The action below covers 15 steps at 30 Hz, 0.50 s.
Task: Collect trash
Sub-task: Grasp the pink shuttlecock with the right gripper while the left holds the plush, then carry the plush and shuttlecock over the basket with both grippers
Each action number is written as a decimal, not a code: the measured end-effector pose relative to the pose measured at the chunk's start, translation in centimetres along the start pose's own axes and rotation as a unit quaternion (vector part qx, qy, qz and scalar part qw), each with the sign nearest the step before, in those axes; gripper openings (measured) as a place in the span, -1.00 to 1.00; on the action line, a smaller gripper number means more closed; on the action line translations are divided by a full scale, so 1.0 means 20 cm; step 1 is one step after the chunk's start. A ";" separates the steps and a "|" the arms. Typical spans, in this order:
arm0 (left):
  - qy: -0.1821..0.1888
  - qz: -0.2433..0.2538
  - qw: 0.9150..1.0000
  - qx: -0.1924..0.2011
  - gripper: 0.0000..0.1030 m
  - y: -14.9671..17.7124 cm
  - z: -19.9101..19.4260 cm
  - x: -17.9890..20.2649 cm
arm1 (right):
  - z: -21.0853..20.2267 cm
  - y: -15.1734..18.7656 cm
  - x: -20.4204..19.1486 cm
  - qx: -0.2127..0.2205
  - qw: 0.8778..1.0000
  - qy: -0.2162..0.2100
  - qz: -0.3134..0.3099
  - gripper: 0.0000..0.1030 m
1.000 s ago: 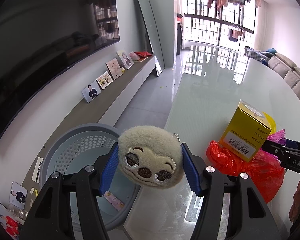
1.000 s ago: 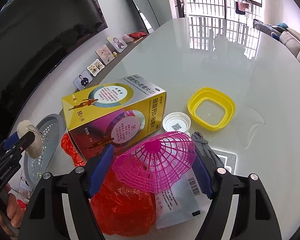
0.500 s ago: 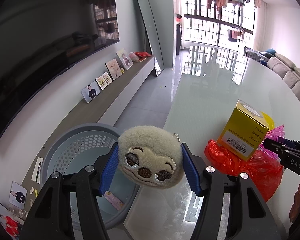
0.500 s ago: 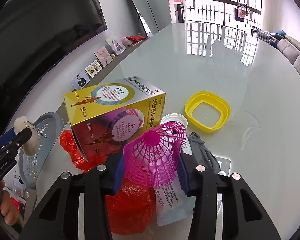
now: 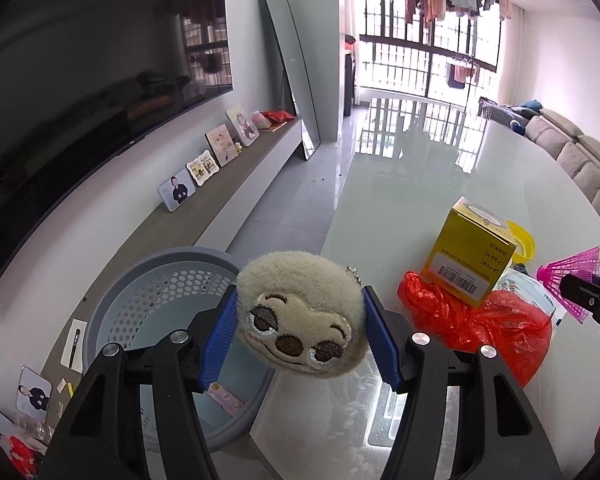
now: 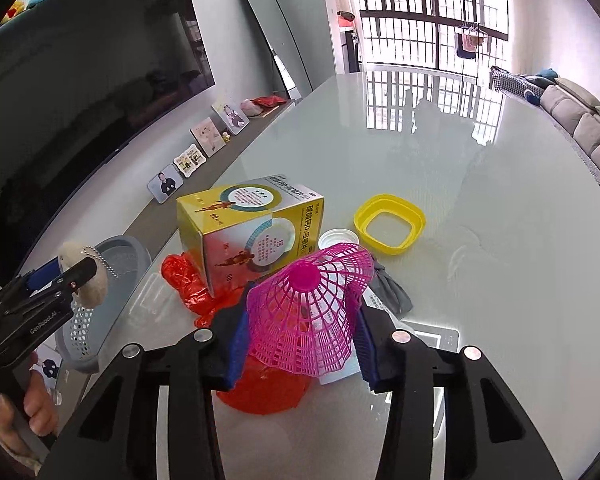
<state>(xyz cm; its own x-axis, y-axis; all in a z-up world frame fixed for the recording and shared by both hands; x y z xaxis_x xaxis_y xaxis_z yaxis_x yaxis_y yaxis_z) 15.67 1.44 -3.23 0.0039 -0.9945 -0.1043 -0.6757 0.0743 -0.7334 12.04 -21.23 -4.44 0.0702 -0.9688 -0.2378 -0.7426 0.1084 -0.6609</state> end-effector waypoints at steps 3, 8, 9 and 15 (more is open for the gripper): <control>0.006 0.003 1.000 0.002 0.15 0.01 -0.01 -0.01 | -0.06 0.04 -0.06 0.008 1.000 -0.005 -0.002 -0.16; 0.012 0.011 1.000 0.005 0.15 0.03 -0.03 -0.04 | -0.14 0.11 -0.17 0.014 1.000 -0.020 -0.011 -0.16; 0.012 0.013 1.000 0.006 0.15 0.03 -0.03 -0.04 | -0.14 0.12 -0.21 0.016 0.999 -0.024 -0.013 -0.16; 0.012 0.015 1.000 0.010 0.15 0.07 -0.05 -0.09 | -0.14 0.16 -0.41 0.016 0.998 -0.048 -0.036 -0.16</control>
<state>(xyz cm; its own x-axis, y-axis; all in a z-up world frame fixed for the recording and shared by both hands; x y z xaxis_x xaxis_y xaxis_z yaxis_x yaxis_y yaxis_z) 13.93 3.17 -3.47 -0.0340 -0.9932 -0.1112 -0.6607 0.1058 -0.7431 7.23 -13.57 -2.73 0.1873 -0.9488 -0.2545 -0.7113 0.0477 -0.7013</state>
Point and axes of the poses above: each gripper's, at about its wrist camera, not at the fingertips, and z roughly the way its jaws point, x to its right, y to its underside, the point moved 9 cm from there along z, roughly the way its jaws point, and after that the axes turned 7 degrees about -y, right-handed, at the moved point
